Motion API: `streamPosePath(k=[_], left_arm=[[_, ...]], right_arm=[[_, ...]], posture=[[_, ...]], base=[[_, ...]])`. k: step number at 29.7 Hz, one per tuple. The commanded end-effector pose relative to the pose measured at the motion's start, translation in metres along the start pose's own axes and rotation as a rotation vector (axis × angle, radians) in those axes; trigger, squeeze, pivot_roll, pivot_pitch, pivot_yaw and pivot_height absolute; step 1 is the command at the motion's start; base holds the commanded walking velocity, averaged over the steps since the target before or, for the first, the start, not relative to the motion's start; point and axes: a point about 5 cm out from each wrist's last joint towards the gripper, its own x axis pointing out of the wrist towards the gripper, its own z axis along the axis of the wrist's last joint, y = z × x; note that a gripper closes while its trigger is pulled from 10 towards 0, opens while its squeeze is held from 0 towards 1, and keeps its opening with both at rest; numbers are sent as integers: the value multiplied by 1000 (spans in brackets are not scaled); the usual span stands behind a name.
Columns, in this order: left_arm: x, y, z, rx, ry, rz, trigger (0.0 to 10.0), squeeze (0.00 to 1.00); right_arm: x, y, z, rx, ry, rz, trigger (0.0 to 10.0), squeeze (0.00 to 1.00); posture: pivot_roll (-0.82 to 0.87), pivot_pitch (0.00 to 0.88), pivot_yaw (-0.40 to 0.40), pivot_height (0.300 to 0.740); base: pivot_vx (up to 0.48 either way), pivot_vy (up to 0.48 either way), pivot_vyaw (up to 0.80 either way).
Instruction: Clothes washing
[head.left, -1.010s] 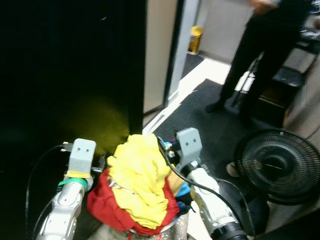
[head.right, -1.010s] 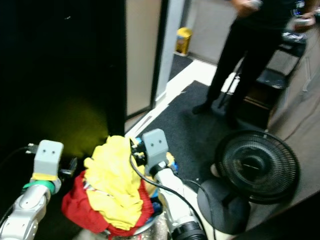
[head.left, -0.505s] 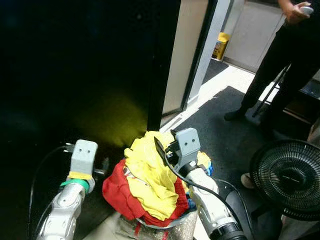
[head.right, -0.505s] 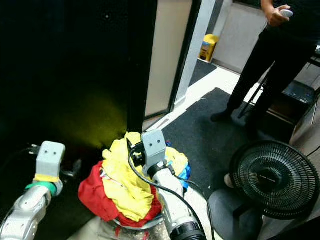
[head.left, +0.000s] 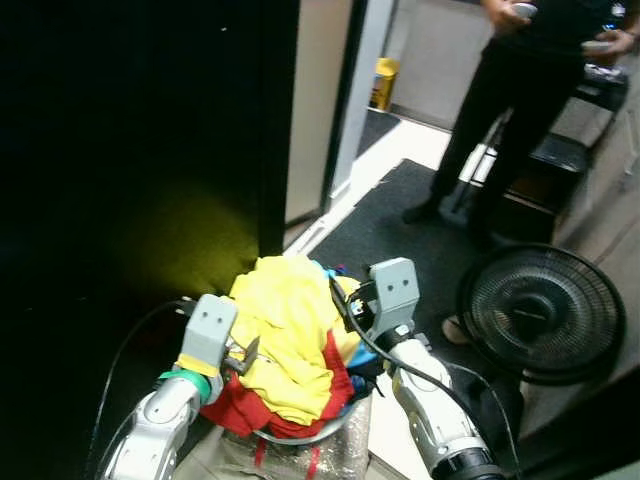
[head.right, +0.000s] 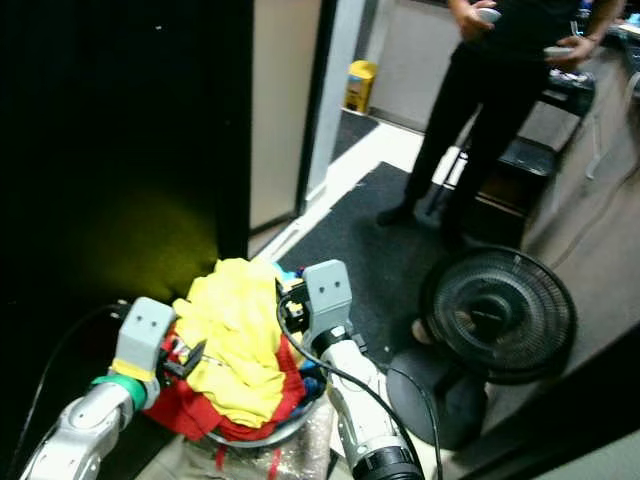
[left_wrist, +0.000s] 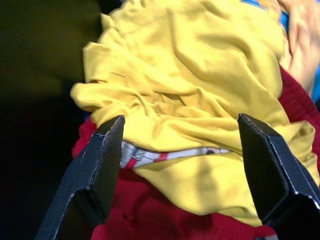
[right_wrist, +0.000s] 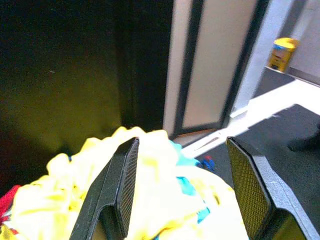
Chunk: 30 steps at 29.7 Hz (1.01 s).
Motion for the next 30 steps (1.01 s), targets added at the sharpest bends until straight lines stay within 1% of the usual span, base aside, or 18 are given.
streamPosePath(k=[1, 4, 7, 9, 14, 15, 19, 21, 23, 25, 29, 30], left_arm=[[0, -9, -12, 32, 42, -17, 10000, 0], [7, -11, -17, 73, 75, 21, 10000, 0], [9, -10, -18, 78, 87, 38, 10000, 0], [12, -6, -17, 82, 85, 79, 10000, 0], [13, -5, -17, 78, 86, 81, 10000, 0], [13, -5, -17, 61, 88, 76, 10000, 0], [13, -9, -20, 55, 96, 59, 10000, 0], [12, -12, -26, 62, 114, 58, 10000, 0], [12, -13, -28, 64, 120, 62, 10000, 0], [14, -10, -29, 53, 122, 95, 10000, 0], [14, -6, -29, 45, 125, 122, 10000, 0], [14, -4, -29, 44, 126, 132, 10000, 0]], right_arm=[[-3, 1, -7, -4, 32, 1, 10000, 0], [-1, 2, -6, -5, 32, 12, 10000, 0], [-1, 2, -5, -5, 31, 15, 10000, 0], [1, 3, -3, -3, 25, 21, 10000, 0], [3, 3, -1, -2, 17, 25, 10000, 0], [4, 3, 0, 0, 12, 25, 10000, 0], [6, 3, 3, 8, -3, 27, 10000, 0], [9, 2, 10, 15, -28, 33, 10000, 0], [10, 2, 12, 15, -35, 35, 10000, 0], [15, 2, 22, 35, -69, 43, 10000, 0], [20, 2, 31, 64, -94, 55, 10000, 0], [22, 3, 35, 89, -100, 67, 10000, 0]], posture=[[5, 226, 7, 740], [5, 247, 6, 740], [5, 250, 6, 740], [2, 263, 6, 740], [0, 267, 6, 740], [0, 267, 6, 740], [0, 274, 6, 740], [-6, 290, 9, 740], [-7, 291, 10, 740], [-10, 300, 12, 740], [-13, 310, 14, 740], [-16, 319, 15, 740]], base=[[0, 0, 0], [0, 0, 0], [0, 0, 0], [0, 0, 0], [0, 0, 0], [0, 0, 0], [0, 0, 0], [0, 0, 0], [0, 0, 0], [0, 0, 0], [0, 0, 0], [0, 0, 0]])
